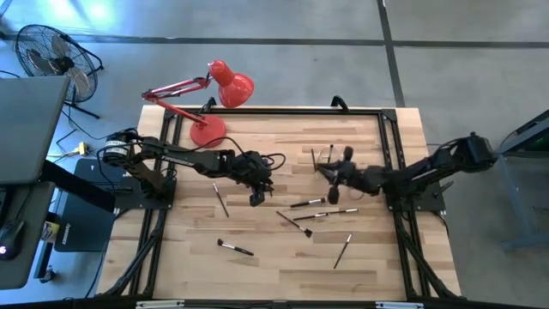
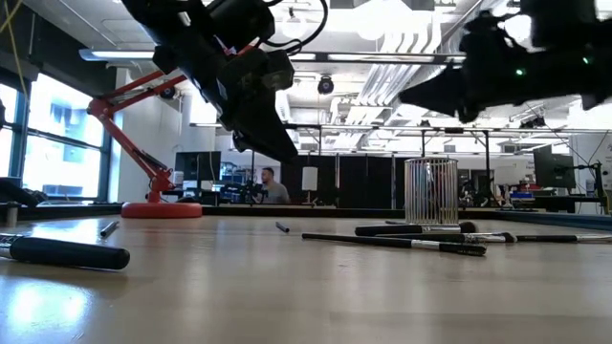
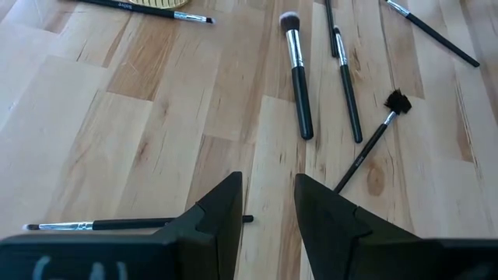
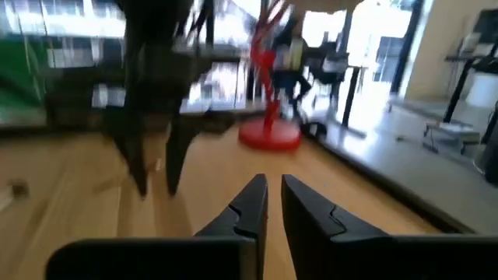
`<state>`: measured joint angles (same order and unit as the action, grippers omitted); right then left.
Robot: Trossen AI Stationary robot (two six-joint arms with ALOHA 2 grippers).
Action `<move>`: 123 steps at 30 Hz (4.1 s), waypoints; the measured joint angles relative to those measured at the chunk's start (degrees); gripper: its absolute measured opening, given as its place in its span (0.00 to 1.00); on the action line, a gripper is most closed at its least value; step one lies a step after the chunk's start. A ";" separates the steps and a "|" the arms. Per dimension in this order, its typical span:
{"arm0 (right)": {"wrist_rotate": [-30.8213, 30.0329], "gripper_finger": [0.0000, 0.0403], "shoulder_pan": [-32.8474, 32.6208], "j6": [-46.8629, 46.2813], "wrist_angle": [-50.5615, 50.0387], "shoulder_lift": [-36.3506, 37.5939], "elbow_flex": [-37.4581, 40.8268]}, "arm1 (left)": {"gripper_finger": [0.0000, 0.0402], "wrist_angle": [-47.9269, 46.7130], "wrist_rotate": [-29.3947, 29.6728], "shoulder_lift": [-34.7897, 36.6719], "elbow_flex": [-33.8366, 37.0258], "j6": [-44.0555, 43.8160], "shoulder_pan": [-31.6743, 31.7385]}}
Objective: Put items in baskets/containers
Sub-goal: Put the black brush into the gold holder
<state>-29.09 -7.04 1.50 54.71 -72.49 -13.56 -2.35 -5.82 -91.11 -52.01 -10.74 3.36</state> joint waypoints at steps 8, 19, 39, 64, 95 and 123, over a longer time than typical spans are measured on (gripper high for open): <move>-1.38 0.07 -1.60 -12.74 -61.78 -0.92 -25.28 | 0.29 0.08 0.00 0.00 0.00 -0.02 0.00; 12.29 0.24 -1.60 -15.24 -89.00 -11.94 -36.14 | 0.29 0.07 0.00 0.00 0.00 0.00 0.00; 21.10 0.33 -1.76 -13.05 -89.85 -22.72 -36.24 | 0.29 3.24 0.00 -0.04 0.00 0.13 0.00; 20.44 0.01 -1.76 -14.38 -114.83 -22.53 -56.71 | 0.50 -0.65 7.55 -7.58 -11.75 12.21 -5.89; 12.09 0.00 -1.76 -11.92 -120.69 -22.80 -68.11 | 0.37 -14.44 19.63 -14.95 -26.84 12.00 -7.52; 11.82 0.39 -2.36 -28.00 -133.81 -22.82 -67.62 | 0.07 -20.67 18.94 -14.86 -23.72 10.45 -6.81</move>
<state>-17.27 -9.40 -26.50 -79.09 -95.31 -81.18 -23.01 13.12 -105.97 -75.73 -0.29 -3.46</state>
